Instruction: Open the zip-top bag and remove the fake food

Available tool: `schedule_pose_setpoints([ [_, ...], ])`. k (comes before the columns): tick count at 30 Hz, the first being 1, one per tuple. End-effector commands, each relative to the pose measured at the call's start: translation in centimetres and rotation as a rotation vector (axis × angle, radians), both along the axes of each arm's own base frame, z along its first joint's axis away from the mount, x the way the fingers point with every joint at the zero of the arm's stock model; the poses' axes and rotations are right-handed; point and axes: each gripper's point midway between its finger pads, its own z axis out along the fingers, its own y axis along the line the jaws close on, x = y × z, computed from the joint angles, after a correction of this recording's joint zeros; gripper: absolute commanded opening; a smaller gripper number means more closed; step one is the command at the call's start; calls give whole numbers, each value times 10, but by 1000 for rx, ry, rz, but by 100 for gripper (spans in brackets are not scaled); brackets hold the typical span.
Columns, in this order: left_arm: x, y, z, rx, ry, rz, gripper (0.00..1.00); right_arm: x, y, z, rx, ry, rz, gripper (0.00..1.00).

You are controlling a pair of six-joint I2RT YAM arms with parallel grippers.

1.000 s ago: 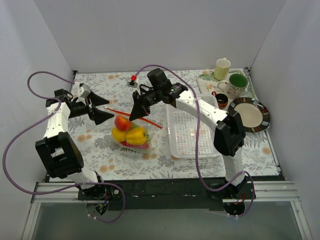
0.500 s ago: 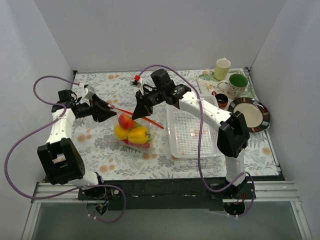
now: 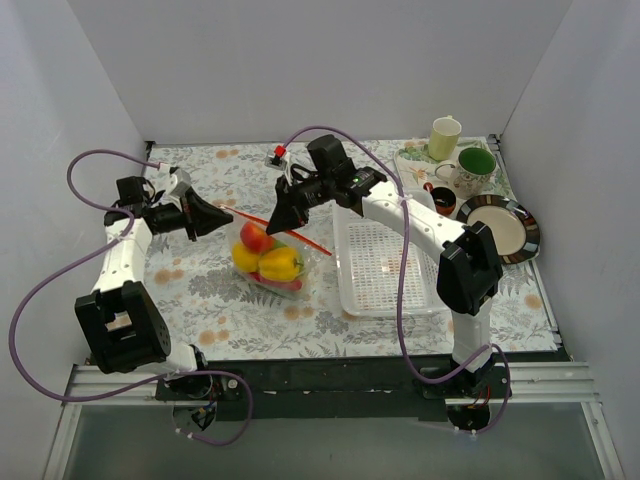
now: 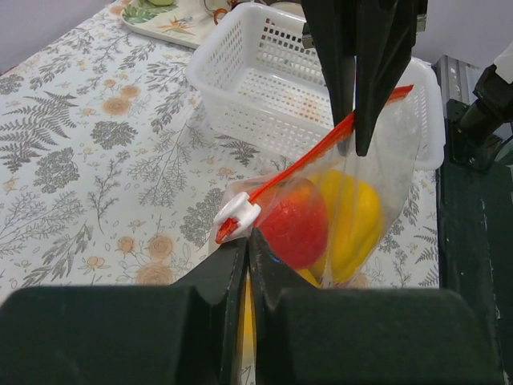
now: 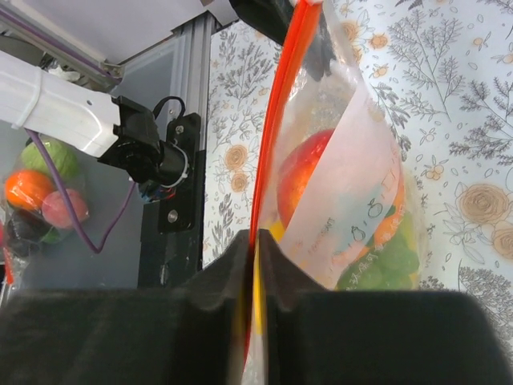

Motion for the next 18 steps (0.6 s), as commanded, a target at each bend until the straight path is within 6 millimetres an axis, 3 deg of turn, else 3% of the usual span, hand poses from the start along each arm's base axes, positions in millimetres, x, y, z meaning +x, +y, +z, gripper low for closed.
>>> schedule_pose_setpoints([
  [1, -31, -20, 66, -241, -137, -194, 0, 4, 0, 33, 71, -116, -20, 25],
  [5, -33, -21, 70, -241, -124, -198, 0, 31, 0, 26, 3, -217, -135, 57],
  [7, -34, -21, 70, -242, -121, -199, 0, 37, 3, 31, 14, -259, -148, 64],
  [11, -38, -22, 72, -237, -131, -199, 0, 38, 21, 38, 33, -298, -131, 70],
  [18, -39, -23, 74, -239, -117, -203, 0, 35, 44, 45, 55, -330, -105, 70],
])
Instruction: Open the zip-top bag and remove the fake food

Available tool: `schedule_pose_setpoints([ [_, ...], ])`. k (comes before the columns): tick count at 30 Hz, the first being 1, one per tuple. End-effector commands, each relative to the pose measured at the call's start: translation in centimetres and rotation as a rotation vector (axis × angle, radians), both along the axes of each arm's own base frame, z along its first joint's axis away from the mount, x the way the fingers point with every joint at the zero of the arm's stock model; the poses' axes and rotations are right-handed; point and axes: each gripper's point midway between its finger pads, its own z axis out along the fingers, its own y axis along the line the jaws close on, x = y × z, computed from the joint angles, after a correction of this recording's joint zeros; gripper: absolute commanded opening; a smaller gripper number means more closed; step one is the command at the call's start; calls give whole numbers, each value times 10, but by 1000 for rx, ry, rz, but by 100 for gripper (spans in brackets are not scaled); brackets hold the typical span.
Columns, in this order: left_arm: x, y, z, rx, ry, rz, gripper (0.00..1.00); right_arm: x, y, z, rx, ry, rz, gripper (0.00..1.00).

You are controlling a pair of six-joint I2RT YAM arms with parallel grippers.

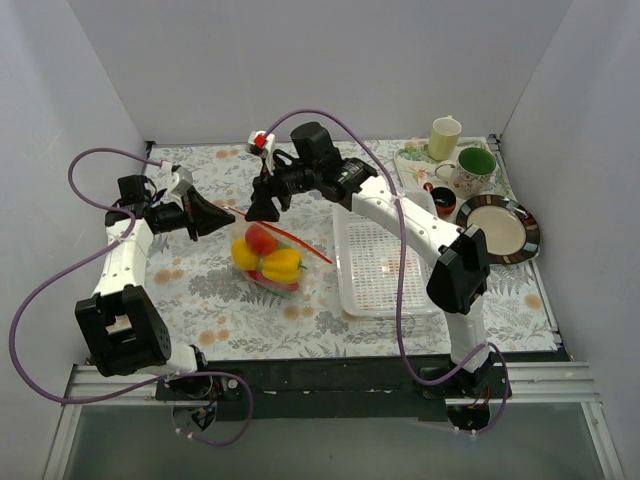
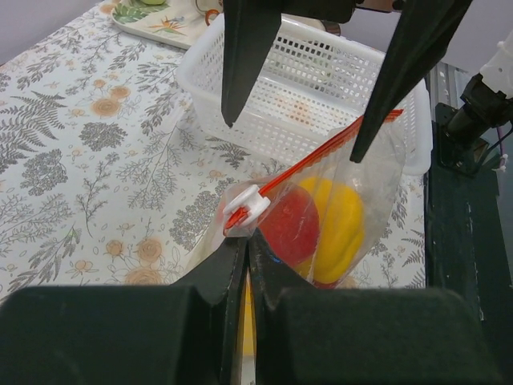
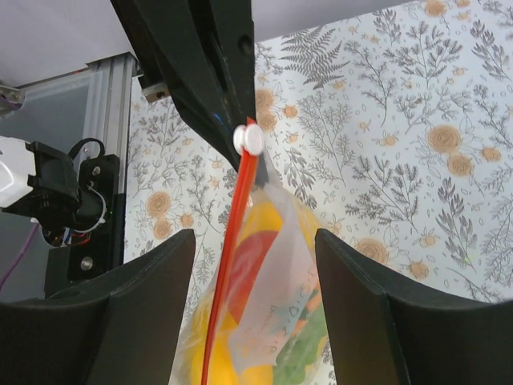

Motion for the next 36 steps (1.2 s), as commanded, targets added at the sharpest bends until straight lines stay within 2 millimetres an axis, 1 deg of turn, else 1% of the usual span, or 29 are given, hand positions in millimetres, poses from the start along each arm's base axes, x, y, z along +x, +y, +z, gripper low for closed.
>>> schedule_pose_setpoints([
  [1, -35, -17, 68, -237, -139, -191, 0, 0, 13, 6, 20, -36, 21, 69],
  [4, -35, -17, 67, -239, -135, -189, 0, -5, 16, 0, 13, -27, 33, 69],
  [6, -34, -17, 66, -240, -131, -188, 0, -13, 21, 1, 14, -46, 52, 69],
  [10, -33, -16, 67, -242, -125, -188, 0, -9, 25, -3, -2, -68, 20, 66],
  [12, -35, -17, 67, -240, -124, -189, 0, -6, 26, -8, -11, -70, 12, 61],
  [13, -37, -17, 68, -239, -131, -189, 0, -4, 27, -8, -12, -73, 6, 58],
  [14, -40, -19, 70, -237, -137, -192, 0, -3, 27, -10, -14, -73, 3, 49],
  [15, -41, -19, 71, -235, -143, -193, 0, -1, 28, -11, -15, -73, 0, 43],
  [16, -41, -19, 71, -233, -145, -191, 0, 0, 29, -10, -7, -80, 0, 35],
  [17, -43, -20, 73, -233, -147, -195, 1, 1, 29, -8, -2, -82, -1, 17],
  [18, -45, -21, 74, -232, -147, -201, 7, 0, 30, -6, 5, -87, 2, 9],
  [19, -45, -22, 74, -233, -142, -203, 25, 1, 30, -2, 15, -98, -2, 2],
  [20, -47, -24, 72, -234, -144, -206, 37, 3, 30, 1, 21, -107, -3, 1],
  [21, -50, -25, 71, -240, -137, -202, 57, 2, 29, 5, 27, -115, 1, 1],
  [22, -50, -25, 70, -240, -153, -193, 98, 0, 27, 11, 39, -123, 12, 1],
  [24, -48, -26, 67, -244, -202, -161, 98, 1, 22, 18, 54, -119, 25, 1],
  [25, -46, -26, 67, -246, -208, -150, 98, -6, 20, 25, 77, -108, 69, 1],
  [27, -44, -25, 70, -255, -207, -134, 98, -6, 12, 29, 92, -87, 98, 1],
  [28, -42, -25, 69, -257, -199, -132, 98, -12, 9, 33, 108, -77, 138, 1],
  [30, -40, -25, 68, -256, -204, -130, 98, -13, 1, 36, 125, -61, 175, 1],
  [31, -39, -25, 67, -252, -220, -130, 98, -23, -3, 39, 143, -37, 234, 1],
  [32, -39, -25, 68, -250, -226, -131, 98, -23, -9, 40, 149, -19, 245, 1],
  [34, -37, -24, 71, -244, -246, -136, 98, -32, -13, 40, 161, 8, 295, 1],
  [36, -36, -28, 72, -249, -237, -153, 98, -37, -15, 41, 167, 20, 324, 1],
])
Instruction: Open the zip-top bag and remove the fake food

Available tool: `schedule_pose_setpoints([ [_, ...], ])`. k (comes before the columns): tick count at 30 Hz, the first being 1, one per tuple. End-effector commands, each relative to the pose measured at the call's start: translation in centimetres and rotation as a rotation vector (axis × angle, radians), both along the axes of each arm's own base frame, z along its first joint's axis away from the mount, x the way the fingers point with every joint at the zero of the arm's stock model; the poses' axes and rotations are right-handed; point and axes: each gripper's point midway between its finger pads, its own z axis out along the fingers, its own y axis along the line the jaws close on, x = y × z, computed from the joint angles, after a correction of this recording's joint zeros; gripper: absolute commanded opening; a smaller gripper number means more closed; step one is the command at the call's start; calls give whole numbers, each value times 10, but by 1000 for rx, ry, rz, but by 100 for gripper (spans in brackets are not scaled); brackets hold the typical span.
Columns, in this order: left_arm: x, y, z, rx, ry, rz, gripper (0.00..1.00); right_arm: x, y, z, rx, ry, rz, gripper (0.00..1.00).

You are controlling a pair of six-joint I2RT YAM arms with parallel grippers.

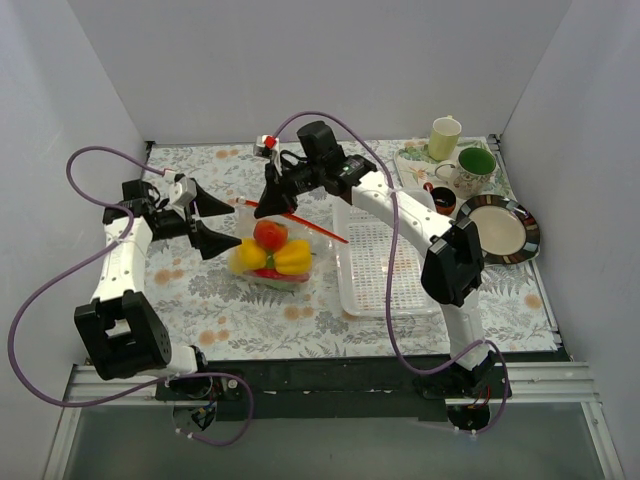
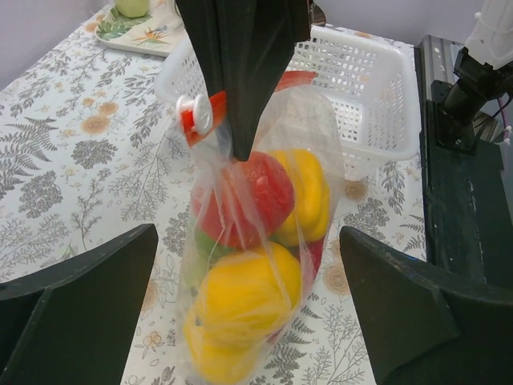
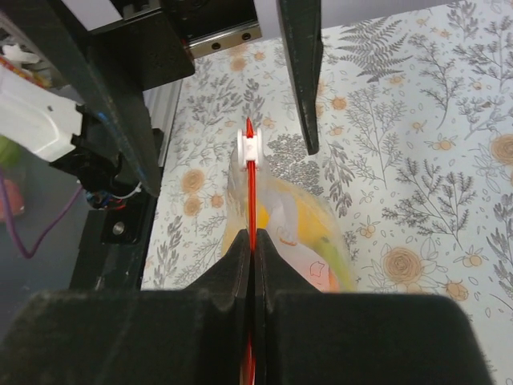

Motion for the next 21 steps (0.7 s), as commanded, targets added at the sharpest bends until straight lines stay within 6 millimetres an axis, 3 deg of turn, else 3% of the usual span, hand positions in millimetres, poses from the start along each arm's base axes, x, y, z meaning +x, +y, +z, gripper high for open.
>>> schedule_pose_setpoints([
  [1, -10, -19, 71, -277, -154, -129, 98, -33, -13, 57, 144, -21, 166, 1],
  [8, -14, -43, 73, -285, -133, -220, 98, -40, 2, 54, 136, -11, 169, 1],
  [12, -12, -44, 65, -289, -115, -210, 97, -40, 4, 53, 128, -9, 159, 1],
  [17, -10, -43, 54, -278, -68, -200, 65, -38, -1, 57, 120, -52, 129, 1],
  [21, -14, -43, 46, -259, -52, -192, 60, -37, -6, 59, 113, -73, 108, 1],
])
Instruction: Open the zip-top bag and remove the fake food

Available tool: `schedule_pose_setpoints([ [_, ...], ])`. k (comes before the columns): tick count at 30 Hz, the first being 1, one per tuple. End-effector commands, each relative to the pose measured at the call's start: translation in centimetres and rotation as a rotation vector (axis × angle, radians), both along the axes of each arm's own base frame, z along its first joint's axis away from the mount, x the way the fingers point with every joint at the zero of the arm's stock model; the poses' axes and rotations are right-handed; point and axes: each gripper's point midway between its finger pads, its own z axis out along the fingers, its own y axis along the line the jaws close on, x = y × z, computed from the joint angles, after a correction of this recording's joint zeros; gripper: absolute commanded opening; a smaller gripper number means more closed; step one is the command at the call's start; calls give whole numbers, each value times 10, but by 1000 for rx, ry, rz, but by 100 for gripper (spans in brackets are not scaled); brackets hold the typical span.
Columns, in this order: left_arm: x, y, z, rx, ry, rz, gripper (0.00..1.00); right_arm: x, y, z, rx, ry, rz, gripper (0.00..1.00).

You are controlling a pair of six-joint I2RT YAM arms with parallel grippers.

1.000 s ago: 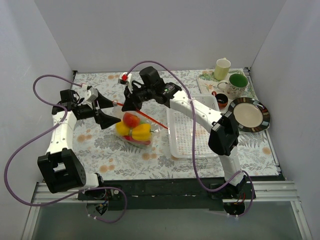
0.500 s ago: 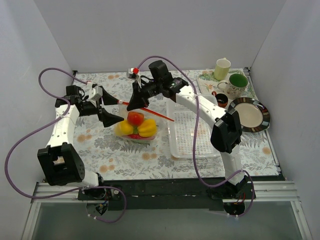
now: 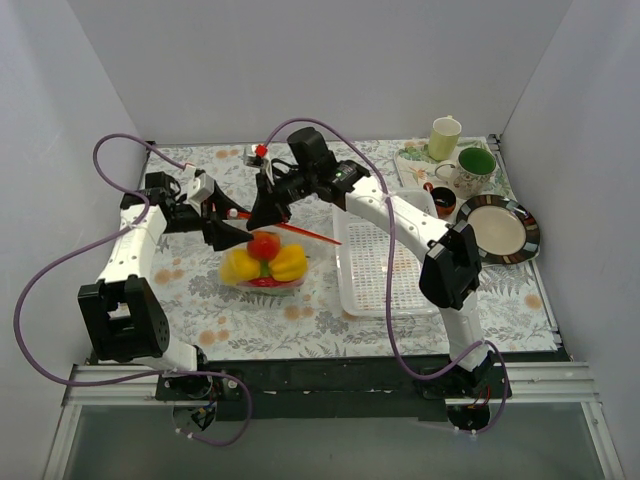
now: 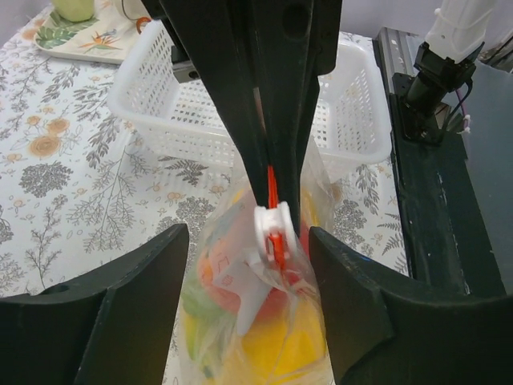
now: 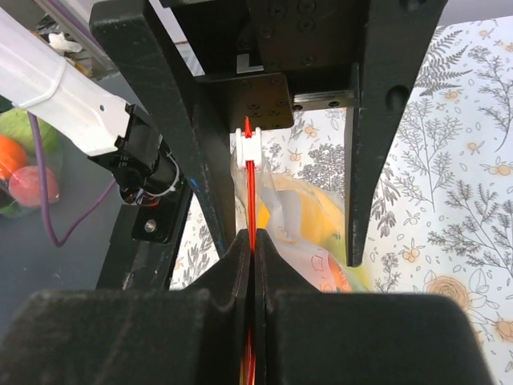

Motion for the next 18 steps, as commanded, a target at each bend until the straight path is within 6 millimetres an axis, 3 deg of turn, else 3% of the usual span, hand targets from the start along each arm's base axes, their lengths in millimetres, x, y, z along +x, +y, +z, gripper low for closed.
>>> schedule_pose_setpoints([
  [1, -17, -11, 46, -259, -44, -57, 60, -1, -14, 52, 90, -115, -22, 1],
  [6, -23, -11, 43, -230, -60, -52, 59, 5, -21, 53, 91, -121, -42, 1],
  [10, -20, -11, 47, -232, -71, -56, 49, 3, -23, 48, 82, -110, -37, 1],
  [13, -15, -10, 55, -243, -72, -62, 46, 2, -24, 42, 72, -101, -35, 1],
  [16, -12, -10, 64, -269, -77, -67, 52, 0, -24, 37, 63, -88, -30, 1],
  [17, -12, -10, 67, -277, -71, -65, 61, 0, -24, 35, 61, -86, -28, 1],
  [18, -12, -10, 71, -288, -95, -68, 64, -1, -24, 35, 62, -83, -24, 1],
])
